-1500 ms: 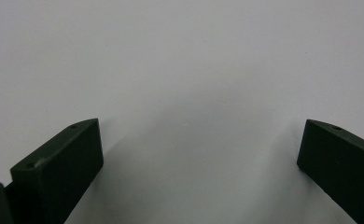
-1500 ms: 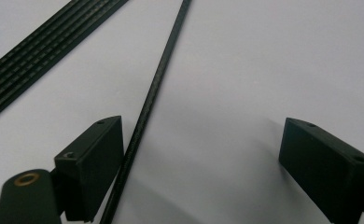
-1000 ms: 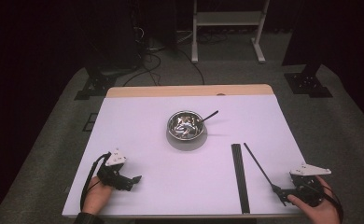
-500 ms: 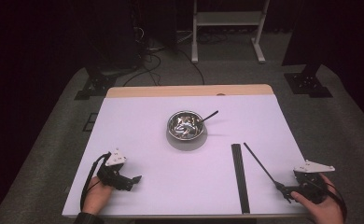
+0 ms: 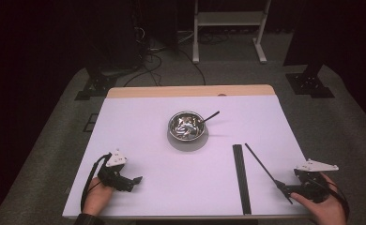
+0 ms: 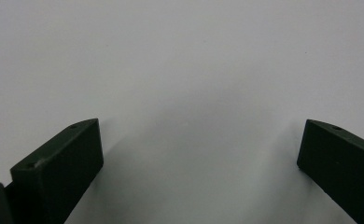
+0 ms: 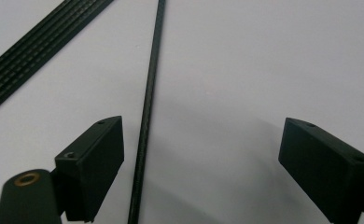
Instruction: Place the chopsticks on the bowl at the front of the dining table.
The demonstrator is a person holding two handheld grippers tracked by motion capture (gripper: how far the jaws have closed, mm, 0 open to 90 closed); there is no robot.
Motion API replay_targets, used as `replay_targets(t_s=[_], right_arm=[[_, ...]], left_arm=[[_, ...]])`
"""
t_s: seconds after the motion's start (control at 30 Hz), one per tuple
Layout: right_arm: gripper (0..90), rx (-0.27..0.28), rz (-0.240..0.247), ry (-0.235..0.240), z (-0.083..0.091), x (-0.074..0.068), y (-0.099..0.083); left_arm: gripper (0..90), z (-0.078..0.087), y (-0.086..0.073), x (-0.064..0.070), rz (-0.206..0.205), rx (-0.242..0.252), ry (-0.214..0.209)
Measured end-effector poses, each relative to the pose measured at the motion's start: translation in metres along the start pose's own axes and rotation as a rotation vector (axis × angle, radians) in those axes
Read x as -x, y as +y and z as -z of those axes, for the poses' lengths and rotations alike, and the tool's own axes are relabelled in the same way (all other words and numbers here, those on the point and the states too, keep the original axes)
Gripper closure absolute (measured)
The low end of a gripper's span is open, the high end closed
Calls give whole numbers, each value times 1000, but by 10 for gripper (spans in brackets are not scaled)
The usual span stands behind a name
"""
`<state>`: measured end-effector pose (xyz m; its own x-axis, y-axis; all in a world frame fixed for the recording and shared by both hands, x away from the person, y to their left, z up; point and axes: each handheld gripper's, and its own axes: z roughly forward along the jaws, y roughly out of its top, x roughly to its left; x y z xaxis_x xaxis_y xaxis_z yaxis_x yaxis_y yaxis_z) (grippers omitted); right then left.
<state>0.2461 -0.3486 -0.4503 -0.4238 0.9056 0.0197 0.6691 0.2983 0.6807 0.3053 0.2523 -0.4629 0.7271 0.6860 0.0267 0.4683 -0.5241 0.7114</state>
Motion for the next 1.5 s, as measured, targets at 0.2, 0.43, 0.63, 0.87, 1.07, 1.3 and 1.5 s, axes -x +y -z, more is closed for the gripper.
replay_targets(t_s=[0.2,0.43,0.63,0.87,1.07,1.3,1.5], right_arm=[[158,10,-3,11,-2,-2,4],[307,42,4,21,-1,-7,14],[416,49,8,27,-3,-9,19],[518,45,16,45,-8,-12,28],[582,38,15,60,-15,-13,34],[645,19,20,86,-25,-15,41],[703,-2,22,91,-31,-14,44]], left_arm=[[0,0,0,0,1,0,0],[0,0,0,0,1,0,0],[0,0,0,0,1,0,0],[0,0,0,0,1,0,0],[0,0,0,0,1,0,0],[0,0,0,0,0,0,0],[0,0,0,0,1,0,0]])
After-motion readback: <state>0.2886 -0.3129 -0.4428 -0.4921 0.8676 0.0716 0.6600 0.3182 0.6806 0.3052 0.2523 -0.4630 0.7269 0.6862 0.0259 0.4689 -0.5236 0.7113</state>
